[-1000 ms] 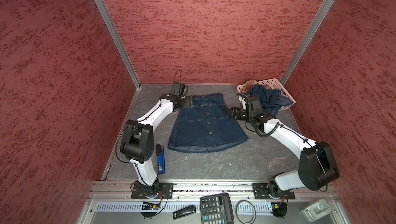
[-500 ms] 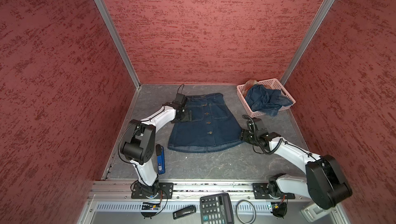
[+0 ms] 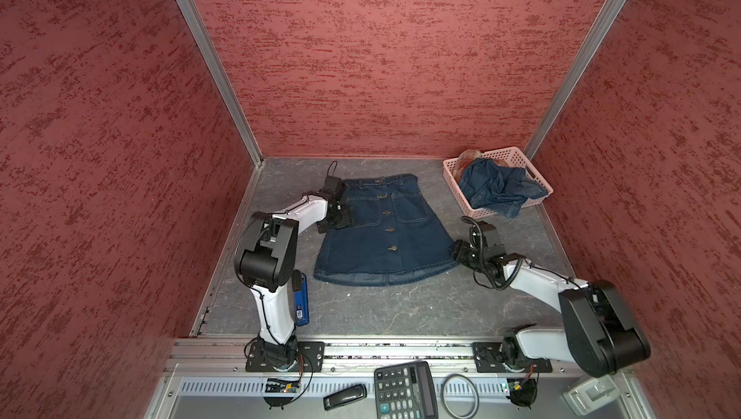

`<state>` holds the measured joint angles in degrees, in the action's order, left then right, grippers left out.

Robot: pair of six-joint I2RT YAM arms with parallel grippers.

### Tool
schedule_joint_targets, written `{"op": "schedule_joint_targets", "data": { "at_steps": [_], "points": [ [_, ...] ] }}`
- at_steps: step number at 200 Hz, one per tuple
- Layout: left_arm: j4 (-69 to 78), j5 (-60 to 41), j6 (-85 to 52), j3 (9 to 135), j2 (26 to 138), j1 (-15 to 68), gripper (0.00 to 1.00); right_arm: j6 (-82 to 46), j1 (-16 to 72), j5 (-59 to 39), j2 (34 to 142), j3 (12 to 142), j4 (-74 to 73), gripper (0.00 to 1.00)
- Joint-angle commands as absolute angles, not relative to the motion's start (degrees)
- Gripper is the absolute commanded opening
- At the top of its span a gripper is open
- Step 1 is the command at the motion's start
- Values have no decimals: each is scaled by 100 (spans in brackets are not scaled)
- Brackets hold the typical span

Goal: Fold and stack the skirts

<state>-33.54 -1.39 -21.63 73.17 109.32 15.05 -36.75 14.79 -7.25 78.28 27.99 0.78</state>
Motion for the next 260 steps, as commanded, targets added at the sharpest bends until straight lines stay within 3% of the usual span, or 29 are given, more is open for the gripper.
{"op": "schedule_joint_targets", "data": {
  "at_steps": [1, 20, 32, 46, 107, 178, 260],
  "points": [
    [-3307, -253, -2225, 7545, 11034, 1469, 86, -3909, 1452, -1079, 8026, 2611, -467, 50],
    [-3283, -289, -2256, 7584, 11098, 1441, 86, -3806, 1461, -993, 7841, 2564, -502, 21],
    [-3240, -336, -2300, 7593, 11173, 1425, 85, -3674, 1456, -802, 7608, 2621, -413, 8],
    [-3208, -430, -2350, 7666, 11310, 1419, 85, -3459, 1466, -599, 7389, 2788, -217, 0],
    [-3135, -874, -2618, 8326, 11985, 1485, 78, -2364, 1451, 146, 7310, 4193, 615, 0],
    [-3369, -1249, -2760, 9333, 12362, 1571, 79, -1634, 1723, -340, 7910, 5710, 755, 0],
    [-2991, -1375, -2954, 7346, 10575, 1169, 75, -1447, 3260, -319, 8875, 7003, 1292, 0]
  ]
}}
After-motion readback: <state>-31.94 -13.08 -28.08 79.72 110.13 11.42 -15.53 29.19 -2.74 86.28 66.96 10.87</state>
